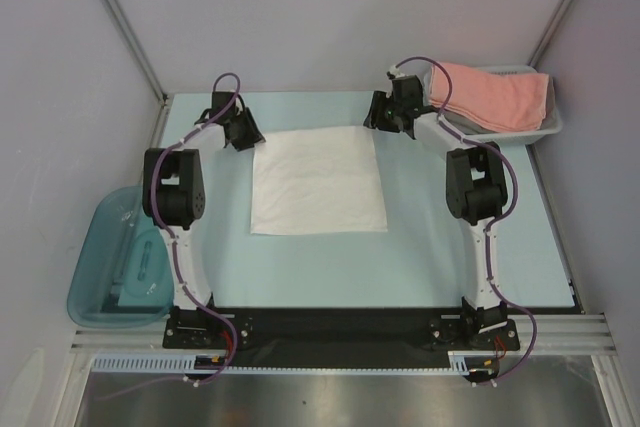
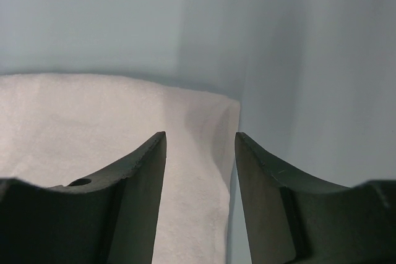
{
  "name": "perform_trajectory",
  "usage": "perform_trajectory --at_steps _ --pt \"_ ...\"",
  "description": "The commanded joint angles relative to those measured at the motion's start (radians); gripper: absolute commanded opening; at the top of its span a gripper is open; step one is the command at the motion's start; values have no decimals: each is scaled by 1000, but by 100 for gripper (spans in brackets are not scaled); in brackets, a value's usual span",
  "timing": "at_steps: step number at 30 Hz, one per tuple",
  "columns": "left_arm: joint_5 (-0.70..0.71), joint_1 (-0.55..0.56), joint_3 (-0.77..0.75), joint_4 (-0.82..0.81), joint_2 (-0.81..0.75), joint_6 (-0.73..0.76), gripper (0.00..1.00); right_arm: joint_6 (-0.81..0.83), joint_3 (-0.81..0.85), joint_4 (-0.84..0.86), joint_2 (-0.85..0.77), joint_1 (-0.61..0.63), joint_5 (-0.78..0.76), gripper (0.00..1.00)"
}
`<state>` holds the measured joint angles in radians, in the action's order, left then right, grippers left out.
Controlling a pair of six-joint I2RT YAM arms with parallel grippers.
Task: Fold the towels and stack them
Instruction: Fold the towel
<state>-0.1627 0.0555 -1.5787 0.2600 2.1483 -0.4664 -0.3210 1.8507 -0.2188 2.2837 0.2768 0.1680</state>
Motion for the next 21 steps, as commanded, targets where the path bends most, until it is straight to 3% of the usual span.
perform_trajectory --at_steps 1,10,21 --pt "-32 -13 -44 -42 4 -14 41 -18 -24 30 -3 1 24 53" --pt "-46 -20 -63 -42 13 -17 33 -43 -22 44 14 1 44 52" --pt "-63 -34 -73 -47 24 -21 29 -79 -5 45 37 1 73 49"
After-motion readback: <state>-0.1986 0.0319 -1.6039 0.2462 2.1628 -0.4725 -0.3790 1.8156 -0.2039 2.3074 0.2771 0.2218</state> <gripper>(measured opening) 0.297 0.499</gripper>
